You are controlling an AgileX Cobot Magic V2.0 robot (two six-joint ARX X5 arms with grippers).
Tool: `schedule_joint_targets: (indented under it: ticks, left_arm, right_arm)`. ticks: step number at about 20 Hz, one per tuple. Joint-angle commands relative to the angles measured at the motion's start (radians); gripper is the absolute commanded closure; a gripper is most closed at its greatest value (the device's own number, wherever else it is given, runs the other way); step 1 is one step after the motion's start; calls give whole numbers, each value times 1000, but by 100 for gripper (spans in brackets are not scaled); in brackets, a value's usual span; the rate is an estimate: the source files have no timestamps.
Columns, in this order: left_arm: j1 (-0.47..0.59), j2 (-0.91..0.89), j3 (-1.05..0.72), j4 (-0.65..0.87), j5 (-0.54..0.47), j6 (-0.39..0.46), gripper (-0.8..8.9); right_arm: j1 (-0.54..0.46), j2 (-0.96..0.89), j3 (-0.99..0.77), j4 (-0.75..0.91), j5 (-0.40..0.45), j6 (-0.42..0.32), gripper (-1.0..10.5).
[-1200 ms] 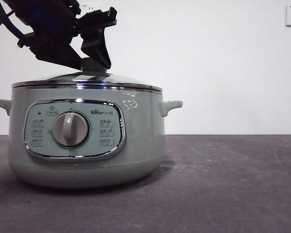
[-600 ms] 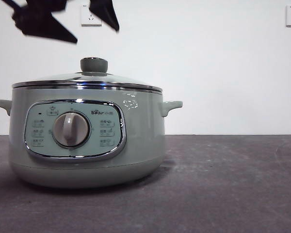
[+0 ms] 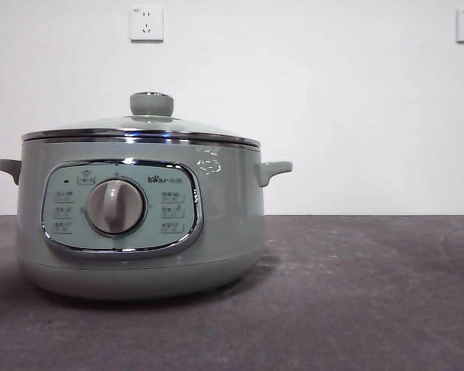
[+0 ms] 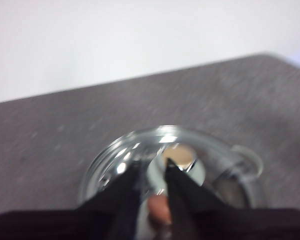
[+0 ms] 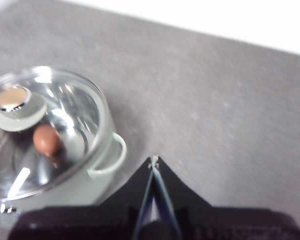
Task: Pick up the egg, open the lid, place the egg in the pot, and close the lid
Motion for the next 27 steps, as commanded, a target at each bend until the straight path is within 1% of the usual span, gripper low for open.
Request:
schedule_joint_targets:
  ticks: [1, 5, 7, 16, 20, 21, 22, 23, 25, 27]
  left_arm:
    - [-4, -31, -48, 3, -17, 35, 822]
    - [-4, -125, -222, 98, -43, 35, 822]
    - [-4, -154, -278, 143, -43, 35, 821]
    - [-4, -143, -279, 90, -42, 30, 817]
    - [-4, -143, -279, 89, -43, 30, 817]
    - [-4, -143, -279, 84, -43, 44, 817]
    - [-3, -148, -282, 80, -47, 109, 817]
    - [10, -174, -282, 77, -46, 110, 817]
    - [74, -247, -304, 78, -13, 119, 817]
    - [180, -340, -375, 112, 98, 113, 817]
  right_arm:
    - [11, -77, -204, 172, 4, 12, 963]
    - [13, -191, -446, 365, 6, 13, 963]
    - [13, -214, -502, 401, 6, 13, 962]
    - [3, -208, -504, 361, 5, 13, 946]
    - [3, -208, -504, 358, 5, 13, 946]
    - [3, -208, -504, 358, 5, 13, 945]
    - [3, -208, -504, 358, 5, 13, 945]
    - [3, -208, -504, 358, 5, 13, 945]
    - [3, -208, -504, 357, 5, 13, 946]
    - [3, -208, -504, 356, 5, 13, 945]
